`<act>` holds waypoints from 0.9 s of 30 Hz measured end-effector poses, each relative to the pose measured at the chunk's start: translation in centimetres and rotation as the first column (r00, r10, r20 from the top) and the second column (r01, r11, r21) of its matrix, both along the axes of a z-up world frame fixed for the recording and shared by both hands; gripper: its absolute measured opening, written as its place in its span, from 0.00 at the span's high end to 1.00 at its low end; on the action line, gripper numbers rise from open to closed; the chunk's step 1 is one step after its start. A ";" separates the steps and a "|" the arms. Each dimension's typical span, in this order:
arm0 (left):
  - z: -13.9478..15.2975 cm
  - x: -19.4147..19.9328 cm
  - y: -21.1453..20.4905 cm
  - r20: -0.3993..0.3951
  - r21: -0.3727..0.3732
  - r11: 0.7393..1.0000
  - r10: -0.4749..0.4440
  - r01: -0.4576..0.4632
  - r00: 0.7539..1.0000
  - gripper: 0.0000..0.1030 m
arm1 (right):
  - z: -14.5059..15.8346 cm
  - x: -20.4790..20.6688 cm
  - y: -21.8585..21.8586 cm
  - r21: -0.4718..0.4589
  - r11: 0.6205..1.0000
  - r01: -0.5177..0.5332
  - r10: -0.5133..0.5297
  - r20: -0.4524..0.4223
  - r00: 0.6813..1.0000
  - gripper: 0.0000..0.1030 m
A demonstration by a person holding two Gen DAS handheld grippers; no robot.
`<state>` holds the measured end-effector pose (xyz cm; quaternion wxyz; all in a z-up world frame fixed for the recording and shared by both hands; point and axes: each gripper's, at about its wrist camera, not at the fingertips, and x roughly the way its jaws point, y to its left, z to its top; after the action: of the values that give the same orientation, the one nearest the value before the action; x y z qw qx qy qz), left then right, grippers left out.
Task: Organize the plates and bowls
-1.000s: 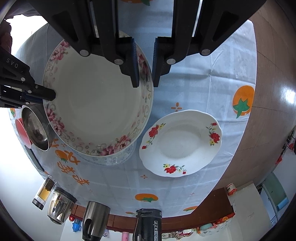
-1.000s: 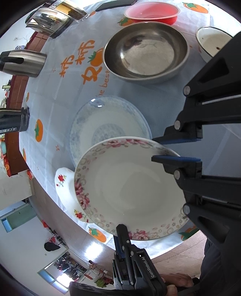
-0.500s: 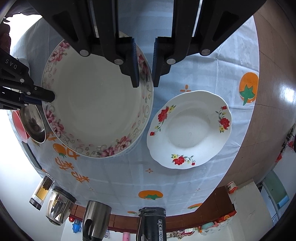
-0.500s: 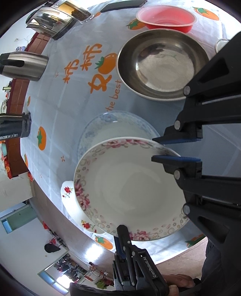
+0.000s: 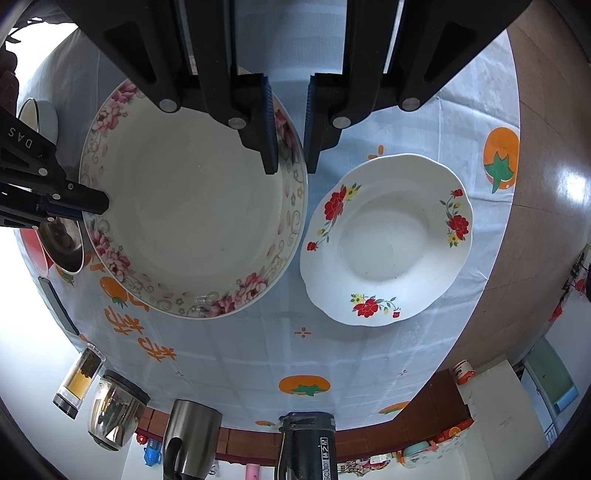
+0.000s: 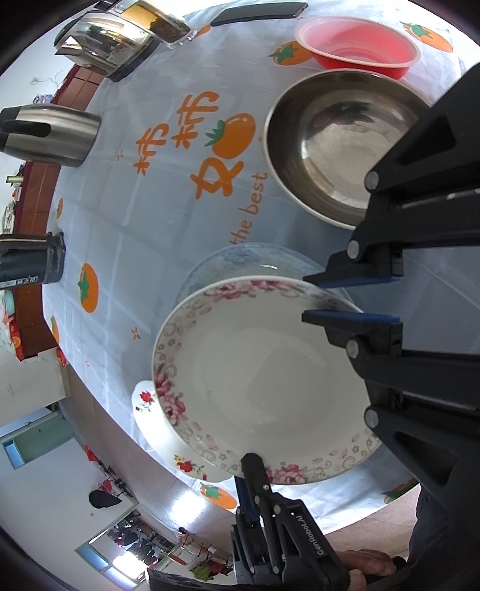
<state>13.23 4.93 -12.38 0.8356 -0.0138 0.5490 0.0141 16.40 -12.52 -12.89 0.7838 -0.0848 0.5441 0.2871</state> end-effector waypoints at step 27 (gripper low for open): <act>-0.1 2.0 -0.9 0.004 0.008 1.000 -0.008 0.008 1.000 0.85 | -0.4 2.1 -0.5 -0.019 1.000 0.017 -0.017 0.013 1.000 0.89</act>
<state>15.24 4.04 -12.45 0.8368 -0.0084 0.5472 0.0129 18.52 -12.99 -13.34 0.7887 -0.0896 0.5426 0.2747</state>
